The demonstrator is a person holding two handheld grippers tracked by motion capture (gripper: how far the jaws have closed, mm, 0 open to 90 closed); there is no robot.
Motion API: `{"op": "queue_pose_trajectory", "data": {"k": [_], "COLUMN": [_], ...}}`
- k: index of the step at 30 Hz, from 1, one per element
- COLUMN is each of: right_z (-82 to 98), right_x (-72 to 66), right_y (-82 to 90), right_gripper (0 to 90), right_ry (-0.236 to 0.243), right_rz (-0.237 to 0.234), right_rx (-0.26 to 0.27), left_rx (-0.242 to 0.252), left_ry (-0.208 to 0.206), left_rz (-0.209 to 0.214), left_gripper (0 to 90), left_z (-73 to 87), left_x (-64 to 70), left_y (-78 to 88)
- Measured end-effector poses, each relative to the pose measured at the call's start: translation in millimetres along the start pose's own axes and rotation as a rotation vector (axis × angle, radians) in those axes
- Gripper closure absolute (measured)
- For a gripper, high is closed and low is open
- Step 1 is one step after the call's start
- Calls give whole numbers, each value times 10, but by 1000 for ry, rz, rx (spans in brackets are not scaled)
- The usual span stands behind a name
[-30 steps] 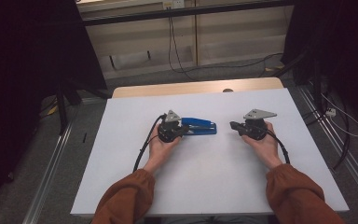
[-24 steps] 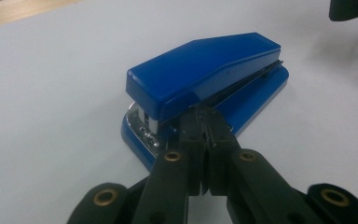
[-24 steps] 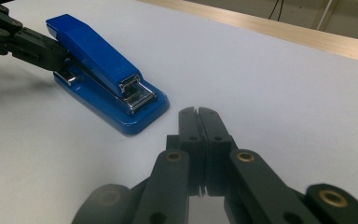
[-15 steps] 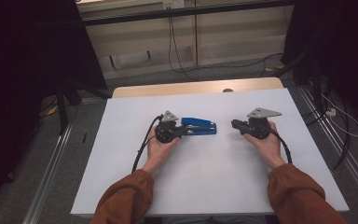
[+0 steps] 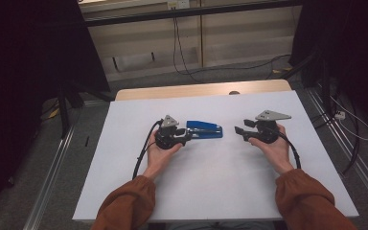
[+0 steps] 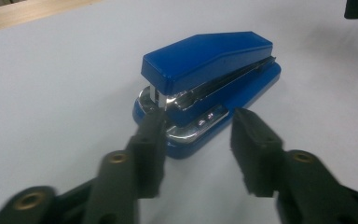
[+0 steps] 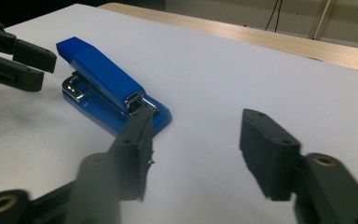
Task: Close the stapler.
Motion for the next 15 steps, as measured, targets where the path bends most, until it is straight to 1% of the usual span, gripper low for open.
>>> {"op": "queue_pose_trajectory", "data": {"k": [1, 2, 5, 7, 8, 9, 11, 13, 14, 15], "right_z": [-3, -6, -17, -20, -21, -21, -26, -33, -38, -41], "right_x": [-8, -15, -41, -51, -57, -63, -79, -97, -105, -114], "right_y": [2, 7, 10, 8, 7, 5, 6, 11, 14, 19], "right_gripper": [379, 348, 209, 185, 172, 144, 108, 90, 73, 61], "right_ry": [-1, -1, -29, -44, -42, -32, -30, -29, -25, -21], "right_rz": [0, 1, -9, -16, -18, -13, -8, -10, -13, -11], "right_rx": [-2, -3, 2, 5, 4, 0, -4, -4, -3, -7], "left_rx": [4, 8, 13, 19, 27, 35, 43, 43, 42, 43], "left_ry": [-4, 5, 8, 6, 3, 8, -1, -4, 7, 9], "left_rz": [-1, 3, -9, -14, -19, -18, -12, -9, 0, 7], "left_gripper": [486, 465, 314, 248, 217, 185, 133, 94, 78, 77], "left_z": [-5, -7, -20, -30, -37, -44, -56, -58, -56, -52], "left_x": [-3, 2, -3, 7, 15, 23, 38, 51, 54, 55], "left_y": [14, 22, 37, 45, 50, 57, 73, 85, 91, 101]}}
Point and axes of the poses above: each handheld gripper's, and its own axes: y roughly backward along the jaws, z roughly out of its underside, x roughly to its right, the point moved 3 cm from there along -y, roughly forward along the jaws, and after that the axes turned 11 degrees about y, right-handed, at the moved point
